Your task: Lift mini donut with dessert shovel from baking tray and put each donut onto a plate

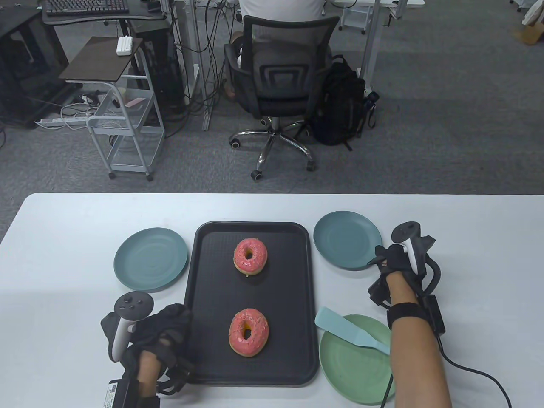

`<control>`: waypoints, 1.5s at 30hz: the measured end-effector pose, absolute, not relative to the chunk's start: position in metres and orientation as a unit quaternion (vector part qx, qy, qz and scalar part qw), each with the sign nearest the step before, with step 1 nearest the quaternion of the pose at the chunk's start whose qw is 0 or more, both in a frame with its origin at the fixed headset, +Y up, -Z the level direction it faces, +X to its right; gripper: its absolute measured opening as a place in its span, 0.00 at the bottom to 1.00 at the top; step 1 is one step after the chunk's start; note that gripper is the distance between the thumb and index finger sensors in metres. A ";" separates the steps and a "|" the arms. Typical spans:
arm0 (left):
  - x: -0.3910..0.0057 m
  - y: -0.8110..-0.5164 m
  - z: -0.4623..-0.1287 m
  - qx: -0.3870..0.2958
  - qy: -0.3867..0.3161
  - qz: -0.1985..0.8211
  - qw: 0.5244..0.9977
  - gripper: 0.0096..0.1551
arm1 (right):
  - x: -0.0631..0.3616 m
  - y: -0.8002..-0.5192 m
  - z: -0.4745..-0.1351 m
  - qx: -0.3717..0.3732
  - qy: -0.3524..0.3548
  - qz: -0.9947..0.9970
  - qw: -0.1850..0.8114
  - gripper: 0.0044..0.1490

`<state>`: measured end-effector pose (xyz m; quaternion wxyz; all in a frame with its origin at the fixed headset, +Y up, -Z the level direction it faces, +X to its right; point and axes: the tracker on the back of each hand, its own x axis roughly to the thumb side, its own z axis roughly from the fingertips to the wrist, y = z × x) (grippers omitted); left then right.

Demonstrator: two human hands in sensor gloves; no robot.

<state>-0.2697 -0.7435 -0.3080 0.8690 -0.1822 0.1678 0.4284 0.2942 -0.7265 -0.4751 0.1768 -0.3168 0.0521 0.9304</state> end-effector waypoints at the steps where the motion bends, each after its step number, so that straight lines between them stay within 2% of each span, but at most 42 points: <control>1: -0.269 -0.744 -0.308 -0.183 0.167 0.428 0.869 0.28 | 0.294 -0.716 -0.468 -0.299 0.039 0.938 0.173 0.37; 7: -0.268 -0.746 -0.308 -0.187 0.166 0.426 0.870 0.28 | 0.282 -0.668 -0.413 -0.180 -0.037 0.975 0.126 0.43; 11: -0.268 -0.746 -0.308 -0.187 0.167 0.421 0.872 0.27 | 0.271 -0.651 -0.365 -0.114 -0.074 0.986 0.091 0.45; 14: -0.269 -0.744 -0.307 -0.181 0.168 0.424 0.871 0.27 | 0.261 -0.655 -0.322 -0.077 -0.088 0.989 0.092 0.47; 20: -0.277 -0.739 -0.304 -0.158 0.180 0.424 0.874 0.26 | 0.245 -0.688 -0.275 -0.036 -0.076 0.995 0.057 0.51; 23: -0.278 -0.740 -0.303 -0.147 0.192 0.402 0.883 0.27 | 0.243 -0.705 -0.268 -0.034 -0.084 0.995 0.046 0.53; 27: -0.279 -0.744 -0.302 -0.143 0.206 0.381 0.890 0.27 | 0.244 -0.714 -0.266 -0.028 -0.072 0.995 0.057 0.55; 34: -0.288 -0.744 -0.305 -0.120 0.257 0.319 0.904 0.31 | 0.253 -0.717 -0.266 -0.024 -0.062 0.994 0.084 0.55; 40: -0.310 -0.749 -0.326 -0.123 0.317 0.248 0.907 0.37 | 0.254 -0.711 -0.265 -0.016 -0.063 0.992 0.111 0.56; 45: -0.338 -0.754 -0.347 -0.122 0.379 0.259 0.880 0.43 | 0.255 -0.710 -0.265 -0.014 -0.063 0.991 0.119 0.56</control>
